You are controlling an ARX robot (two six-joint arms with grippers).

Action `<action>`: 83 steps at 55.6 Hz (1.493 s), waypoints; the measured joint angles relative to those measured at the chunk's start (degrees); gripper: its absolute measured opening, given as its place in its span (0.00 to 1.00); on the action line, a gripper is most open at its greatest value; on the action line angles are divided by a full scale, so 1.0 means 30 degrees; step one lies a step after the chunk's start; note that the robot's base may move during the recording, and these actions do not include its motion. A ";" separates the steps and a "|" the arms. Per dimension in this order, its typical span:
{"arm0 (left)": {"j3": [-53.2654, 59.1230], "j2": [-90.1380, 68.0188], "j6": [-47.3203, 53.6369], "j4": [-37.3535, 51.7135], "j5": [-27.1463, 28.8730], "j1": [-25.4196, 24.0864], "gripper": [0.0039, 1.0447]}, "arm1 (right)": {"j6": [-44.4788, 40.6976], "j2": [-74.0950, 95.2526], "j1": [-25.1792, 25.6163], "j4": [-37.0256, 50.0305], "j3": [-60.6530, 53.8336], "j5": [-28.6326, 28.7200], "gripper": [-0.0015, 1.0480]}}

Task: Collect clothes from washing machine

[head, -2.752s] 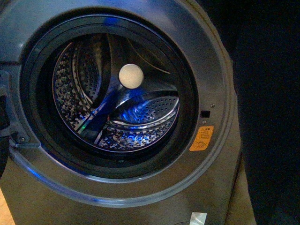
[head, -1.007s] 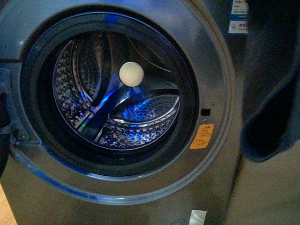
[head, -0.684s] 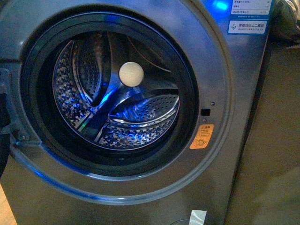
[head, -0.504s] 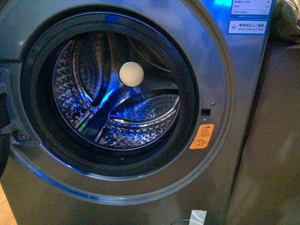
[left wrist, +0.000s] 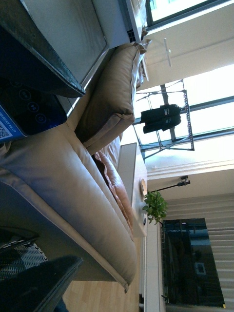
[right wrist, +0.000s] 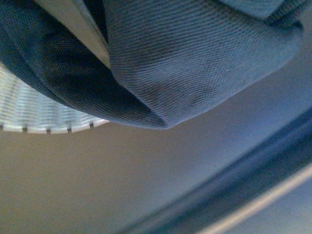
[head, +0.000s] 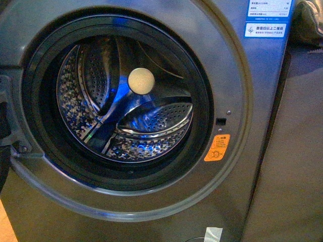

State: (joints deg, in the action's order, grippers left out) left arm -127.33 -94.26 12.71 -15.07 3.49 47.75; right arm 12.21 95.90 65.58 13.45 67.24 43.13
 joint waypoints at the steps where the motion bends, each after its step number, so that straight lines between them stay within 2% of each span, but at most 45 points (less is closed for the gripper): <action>1: 0.0000 0.0000 0.0000 0.0000 -0.0007 0.0000 0.94 | 0.0080 0.0372 0.0095 -0.0561 0.0248 -0.0051 0.26; 7: 0.0000 0.0007 0.0000 0.0000 0.0000 0.0000 0.94 | 0.0656 0.2113 0.0466 -0.2616 0.1421 -0.0532 0.43; 13: 0.0000 0.0007 0.0000 0.0000 0.0000 0.0000 0.94 | 0.1384 0.3861 0.0692 -0.4685 0.2754 -0.1064 0.68; 18: -0.0022 0.0007 0.0000 0.0000 0.0000 0.0000 0.94 | 0.1683 0.4204 0.0678 -0.4867 0.2812 -0.1180 0.89; 20: -0.0022 0.0015 0.0000 0.0000 0.0000 0.0000 0.94 | 0.1800 0.4146 0.0627 -0.4685 0.2776 -0.1056 0.95; 26: -0.0029 0.0029 0.0000 0.0000 0.0000 0.0000 0.94 | 0.2193 0.2324 0.0277 -0.3118 0.1421 -0.0168 0.93; 29: -0.0029 0.0029 0.0000 0.0000 0.0000 0.0000 0.94 | 0.2579 0.0372 -0.0168 -0.2142 0.0415 0.0721 0.93; 34: -0.0029 0.0029 0.0000 0.0000 0.0000 0.0000 0.94 | 0.2987 -0.2091 -0.0991 -0.0925 -0.0685 0.1173 0.93; 43: -0.0036 0.0029 0.0000 0.0000 0.0000 0.0000 0.94 | 0.3912 -0.7286 -0.3934 0.1989 -0.3665 0.0889 0.93; 54: -0.0036 0.0029 0.0000 0.0000 0.0000 0.0000 0.94 | 0.4342 -1.3828 -0.9326 0.5654 -0.9129 -0.1785 0.93; 57: -0.0036 0.0029 0.0000 0.0000 0.0000 0.0000 0.94 | 0.3818 -1.6670 -1.2335 0.5894 -1.1519 -0.3891 0.93; 61: -0.0036 0.0036 0.0000 0.0000 0.0000 0.0000 0.94 | 0.2361 -1.8775 -1.5016 0.5799 -1.3449 -0.6426 0.92; 64: -0.0036 0.0036 0.0000 0.0000 0.0000 0.0000 0.94 | 0.0372 -2.0735 -1.7784 0.2419 -1.4411 -1.0134 0.83; 68: -0.0036 0.0036 0.0000 0.0000 0.0000 0.0000 0.94 | -0.1872 -2.2724 -2.0546 0.0080 -1.6575 -1.3231 0.71; 72: -0.0058 0.0066 0.0000 0.0000 0.0000 0.0000 0.94 | -0.3009 -2.3518 -2.1580 -0.0255 -1.8265 -1.4061 0.58; 83: -0.0066 0.0066 0.0000 0.0000 -0.0007 0.0000 0.94 | -0.3832 -2.4880 -2.1799 -0.0255 -1.9577 -1.4353 0.24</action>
State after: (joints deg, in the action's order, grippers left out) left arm -127.52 -94.06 12.71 -15.07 3.46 47.75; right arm 0.71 21.26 0.19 12.69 8.51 0.08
